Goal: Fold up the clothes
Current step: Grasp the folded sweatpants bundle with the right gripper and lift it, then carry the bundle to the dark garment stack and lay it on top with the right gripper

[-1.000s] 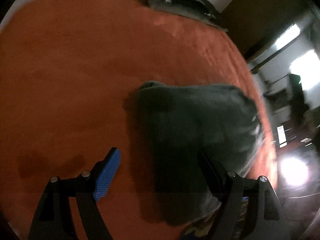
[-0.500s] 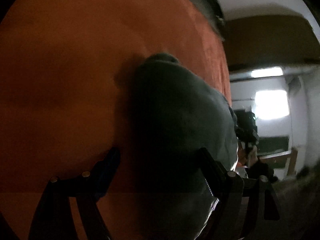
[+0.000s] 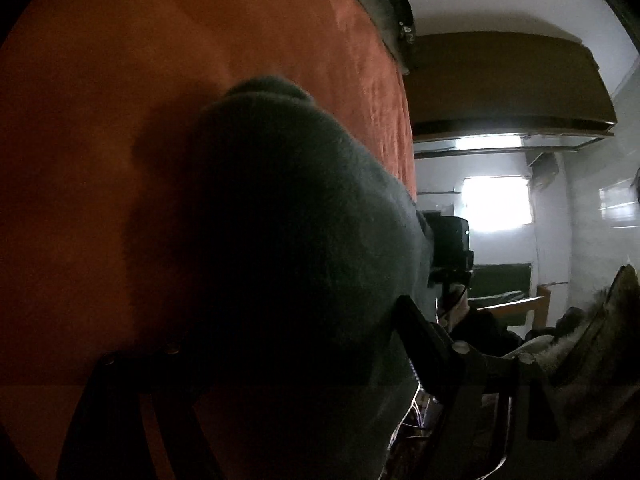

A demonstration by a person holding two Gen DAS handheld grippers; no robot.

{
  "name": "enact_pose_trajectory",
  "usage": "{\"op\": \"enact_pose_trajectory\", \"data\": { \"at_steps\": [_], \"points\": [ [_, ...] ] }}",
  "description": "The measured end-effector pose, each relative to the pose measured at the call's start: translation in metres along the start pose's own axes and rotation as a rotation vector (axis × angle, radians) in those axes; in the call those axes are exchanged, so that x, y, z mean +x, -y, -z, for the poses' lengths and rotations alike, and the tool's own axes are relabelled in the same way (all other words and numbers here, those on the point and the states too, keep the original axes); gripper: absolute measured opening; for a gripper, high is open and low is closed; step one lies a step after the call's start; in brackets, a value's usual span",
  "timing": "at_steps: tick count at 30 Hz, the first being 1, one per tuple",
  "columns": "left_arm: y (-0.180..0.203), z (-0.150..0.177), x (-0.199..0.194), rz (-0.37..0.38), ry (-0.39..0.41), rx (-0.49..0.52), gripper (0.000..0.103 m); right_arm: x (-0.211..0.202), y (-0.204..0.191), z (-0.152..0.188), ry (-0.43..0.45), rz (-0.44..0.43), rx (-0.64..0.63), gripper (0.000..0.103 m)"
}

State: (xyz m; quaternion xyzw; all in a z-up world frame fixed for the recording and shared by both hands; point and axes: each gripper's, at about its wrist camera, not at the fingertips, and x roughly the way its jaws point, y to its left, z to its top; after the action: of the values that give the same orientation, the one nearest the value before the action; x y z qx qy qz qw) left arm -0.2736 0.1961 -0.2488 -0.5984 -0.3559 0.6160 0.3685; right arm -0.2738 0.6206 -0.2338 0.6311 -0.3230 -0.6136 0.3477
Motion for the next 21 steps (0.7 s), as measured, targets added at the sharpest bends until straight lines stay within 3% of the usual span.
{"op": "enact_pose_trajectory", "data": {
  "at_steps": [2, 3, 6, 10, 12, 13, 14, 17, 21],
  "points": [
    [-0.002, -0.003, 0.002, 0.018, -0.005, -0.007, 0.075, 0.002, 0.000, 0.000, 0.003, 0.005, -0.002, 0.062],
    [-0.005, -0.005, 0.001, 0.032, -0.011, -0.017, 0.076, 0.000, -0.001, 0.002, 0.008, 0.003, -0.006, 0.062],
    [-0.009, -0.013, 0.010, 0.055, -0.051, -0.066, 0.082, 0.002, 0.005, 0.003, 0.012, -0.033, 0.026, 0.066],
    [0.004, -0.018, 0.024, 0.046, -0.093, -0.022, 0.093, 0.008, 0.010, -0.005, -0.019, -0.105, 0.072, 0.089],
    [0.010, -0.020, 0.031, 0.033, -0.080, -0.015, 0.093, 0.013, 0.004, -0.010, -0.052, -0.099, 0.044, 0.091],
    [0.013, -0.021, 0.032, 0.037, -0.058, -0.017, 0.079, 0.015, 0.000, -0.011, -0.064, -0.086, 0.018, 0.089],
    [0.014, -0.022, 0.031, 0.046, -0.038, -0.030, 0.056, 0.015, -0.003, -0.011, -0.065, -0.070, -0.002, 0.068],
    [0.025, -0.028, 0.028, 0.036, -0.010, -0.026, 0.045, 0.004, -0.006, -0.013, -0.026, -0.087, 0.027, 0.048],
    [0.061, -0.052, 0.029, 0.006, -0.006, 0.029, 0.044, -0.014, -0.033, -0.028, 0.014, -0.101, 0.020, 0.046]
  ]
}}
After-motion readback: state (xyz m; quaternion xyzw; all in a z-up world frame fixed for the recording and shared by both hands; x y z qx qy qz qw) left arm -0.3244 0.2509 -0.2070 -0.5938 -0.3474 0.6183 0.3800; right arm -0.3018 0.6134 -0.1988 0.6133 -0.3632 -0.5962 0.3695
